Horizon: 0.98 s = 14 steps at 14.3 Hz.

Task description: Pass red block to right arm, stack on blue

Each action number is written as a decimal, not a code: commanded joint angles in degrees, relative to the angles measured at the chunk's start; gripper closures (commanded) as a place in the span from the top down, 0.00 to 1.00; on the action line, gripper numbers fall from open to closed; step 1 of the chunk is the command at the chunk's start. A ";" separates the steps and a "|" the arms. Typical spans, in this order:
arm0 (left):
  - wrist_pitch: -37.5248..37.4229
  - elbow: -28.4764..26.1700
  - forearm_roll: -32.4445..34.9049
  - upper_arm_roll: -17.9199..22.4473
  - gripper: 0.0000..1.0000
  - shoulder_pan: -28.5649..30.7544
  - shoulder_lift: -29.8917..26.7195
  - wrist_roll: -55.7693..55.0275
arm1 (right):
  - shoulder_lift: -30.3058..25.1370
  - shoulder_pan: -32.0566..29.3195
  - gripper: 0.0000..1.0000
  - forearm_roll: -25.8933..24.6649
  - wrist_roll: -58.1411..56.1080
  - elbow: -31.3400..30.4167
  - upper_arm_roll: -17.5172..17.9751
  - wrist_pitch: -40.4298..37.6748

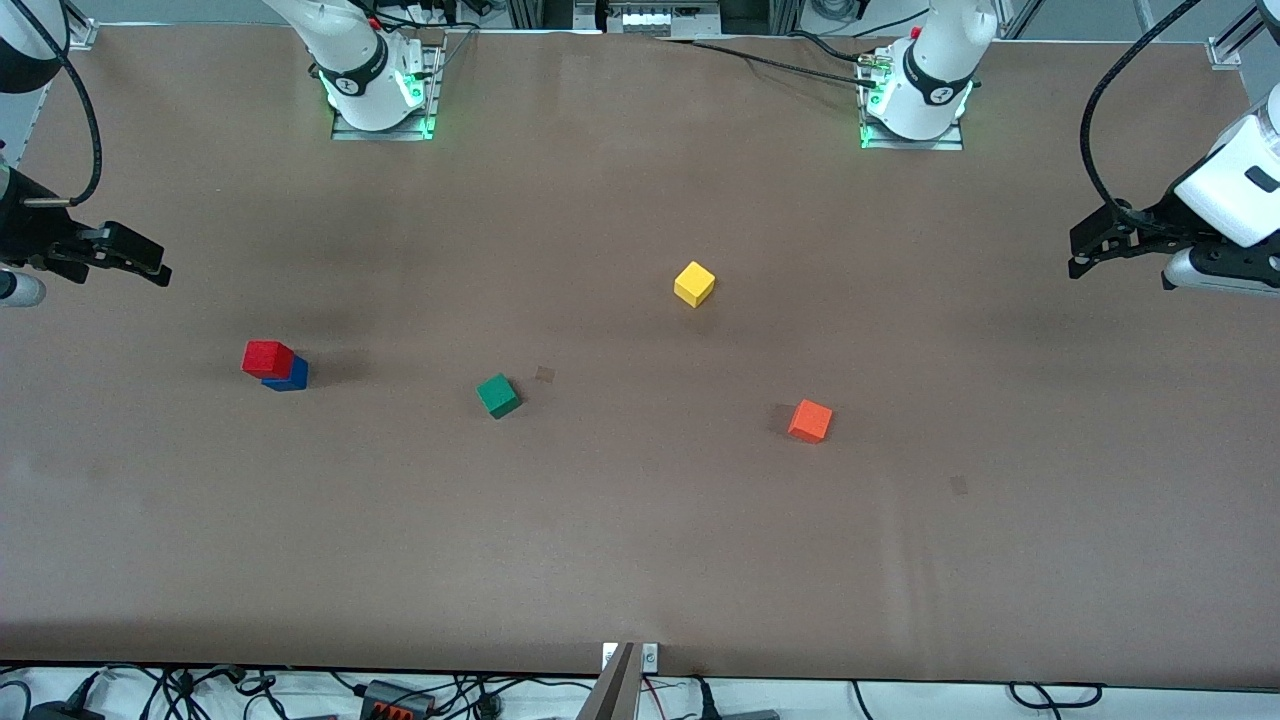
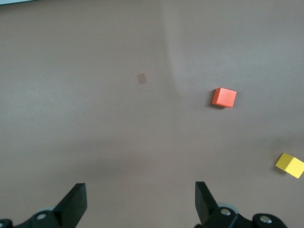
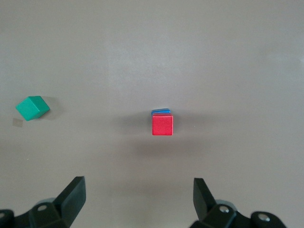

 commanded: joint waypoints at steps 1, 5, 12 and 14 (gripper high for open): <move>-1.36 1.78 -0.69 -0.07 1.00 0.35 0.68 0.23 | -0.70 -2.25 1.00 -0.32 -0.07 -0.66 2.57 -0.32; -1.36 1.78 -0.69 -0.07 1.00 0.35 0.68 0.23 | -0.79 -3.14 1.00 -0.23 -0.16 -0.66 3.72 -0.40; -1.45 1.78 -0.69 -0.07 1.00 0.35 0.68 0.23 | -1.49 -3.05 1.00 -0.32 -0.16 -0.66 3.64 -2.78; -1.45 1.78 -0.69 -0.07 1.00 0.35 0.68 0.23 | -1.84 -3.05 1.00 -0.32 0.10 -0.74 3.64 -2.87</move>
